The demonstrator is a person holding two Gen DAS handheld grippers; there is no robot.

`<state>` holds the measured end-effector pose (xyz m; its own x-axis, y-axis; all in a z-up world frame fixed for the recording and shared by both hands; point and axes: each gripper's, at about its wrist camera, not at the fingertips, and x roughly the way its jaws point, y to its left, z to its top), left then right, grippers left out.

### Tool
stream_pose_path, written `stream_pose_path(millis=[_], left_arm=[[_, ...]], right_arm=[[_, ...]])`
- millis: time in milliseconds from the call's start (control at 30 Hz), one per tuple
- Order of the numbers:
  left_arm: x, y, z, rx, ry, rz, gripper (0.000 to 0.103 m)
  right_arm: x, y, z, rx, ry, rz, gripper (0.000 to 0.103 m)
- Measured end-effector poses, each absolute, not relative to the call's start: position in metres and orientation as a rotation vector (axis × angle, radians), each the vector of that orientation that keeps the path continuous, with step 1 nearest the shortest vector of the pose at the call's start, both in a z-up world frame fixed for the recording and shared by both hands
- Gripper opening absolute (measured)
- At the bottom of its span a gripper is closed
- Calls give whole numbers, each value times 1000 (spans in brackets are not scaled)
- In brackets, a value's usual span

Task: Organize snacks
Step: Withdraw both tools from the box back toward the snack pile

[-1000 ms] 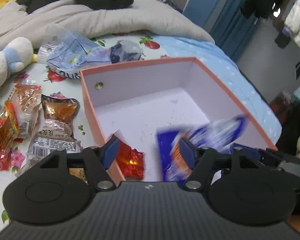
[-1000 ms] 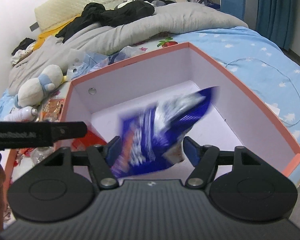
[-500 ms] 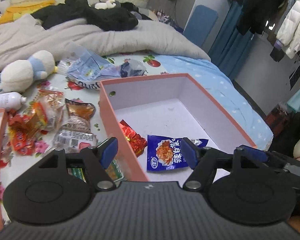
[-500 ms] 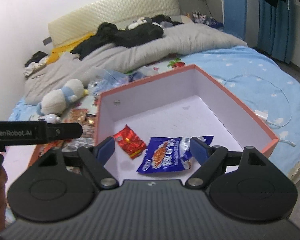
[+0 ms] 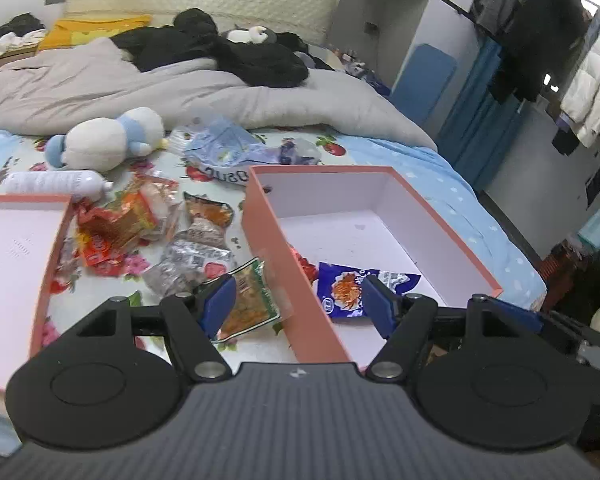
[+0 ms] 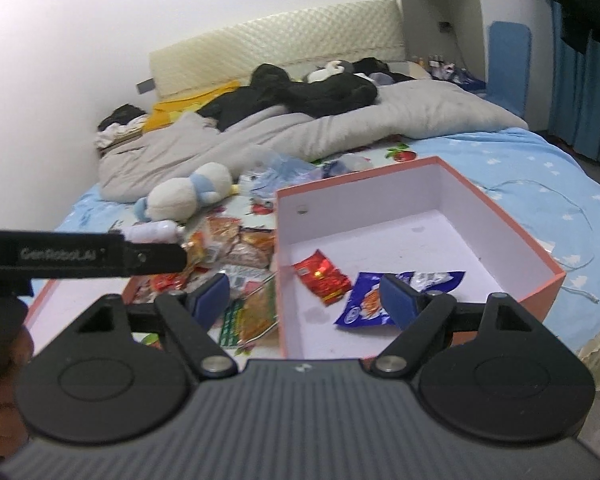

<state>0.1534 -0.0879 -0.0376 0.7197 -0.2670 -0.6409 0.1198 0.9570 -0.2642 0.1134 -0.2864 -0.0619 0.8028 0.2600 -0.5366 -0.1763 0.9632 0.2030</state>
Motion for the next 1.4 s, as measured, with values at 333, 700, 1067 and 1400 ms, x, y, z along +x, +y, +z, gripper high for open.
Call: stream_pose_path(millis=[333,700,1067,1400], left_arm=[[107,-67,-37,-240,723,-149,75],[69,-44,-61,-256,756,-74,75],[70,-13,-78,-290,784,-10,84],[100,8,-98,-280,805,-4,84]], right_arm=[[75,-270,-63,133,582,294,84],[42,-244,-87,148,613,343,84],[41,-212,-105,118,646,367,83],[60,-186,-130,120,680,324,83]])
